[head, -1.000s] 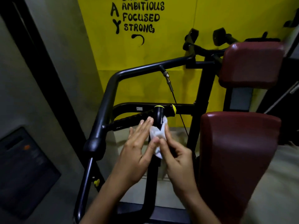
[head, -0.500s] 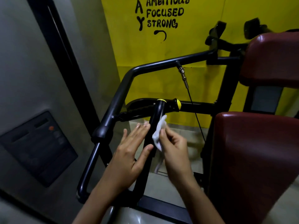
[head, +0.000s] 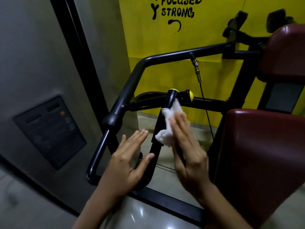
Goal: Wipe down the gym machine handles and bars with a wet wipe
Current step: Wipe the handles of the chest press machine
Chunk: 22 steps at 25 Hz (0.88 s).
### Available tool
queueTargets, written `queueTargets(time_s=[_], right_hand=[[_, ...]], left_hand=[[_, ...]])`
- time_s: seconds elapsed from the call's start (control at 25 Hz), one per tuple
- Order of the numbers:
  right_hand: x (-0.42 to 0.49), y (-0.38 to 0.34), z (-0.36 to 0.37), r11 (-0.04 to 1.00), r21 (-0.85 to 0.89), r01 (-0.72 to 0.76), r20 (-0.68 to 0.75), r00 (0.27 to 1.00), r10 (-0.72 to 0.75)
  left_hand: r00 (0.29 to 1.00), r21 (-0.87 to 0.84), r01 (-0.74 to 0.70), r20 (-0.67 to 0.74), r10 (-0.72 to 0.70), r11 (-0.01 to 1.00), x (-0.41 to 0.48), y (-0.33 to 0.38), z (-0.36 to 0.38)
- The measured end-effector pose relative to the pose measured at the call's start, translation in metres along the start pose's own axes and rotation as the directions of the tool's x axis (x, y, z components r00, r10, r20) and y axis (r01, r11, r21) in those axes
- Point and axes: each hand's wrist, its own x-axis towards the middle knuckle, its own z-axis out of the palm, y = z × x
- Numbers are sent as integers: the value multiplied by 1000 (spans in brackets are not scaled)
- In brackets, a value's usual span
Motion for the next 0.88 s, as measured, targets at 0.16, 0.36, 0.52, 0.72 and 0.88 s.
queueTargets(time_s=[0.16,0.36,0.52,0.72,0.88], right_hand=[[39,43,0,923,-207,326,409,886,-221],[55,44,-6,910,-218,353,468,856,-220],[63,45,-14,794,-222,566,617,712,-335],[77,40,-11,853,-322,411,525,827,-201],[63,32,-11,776,-208,596,649,677,-346]], left_hand=[[983,-103,86,-154,-101,991,-15,15,5],[972,-101,64,-221,-85,993,-29,22,21],[964,116,-94,-236,119,989,-40,17,30],[959,263,-156,-191,209,952,-45,6,33],[958,302,-174,-168,232,937,-46,3,33]])
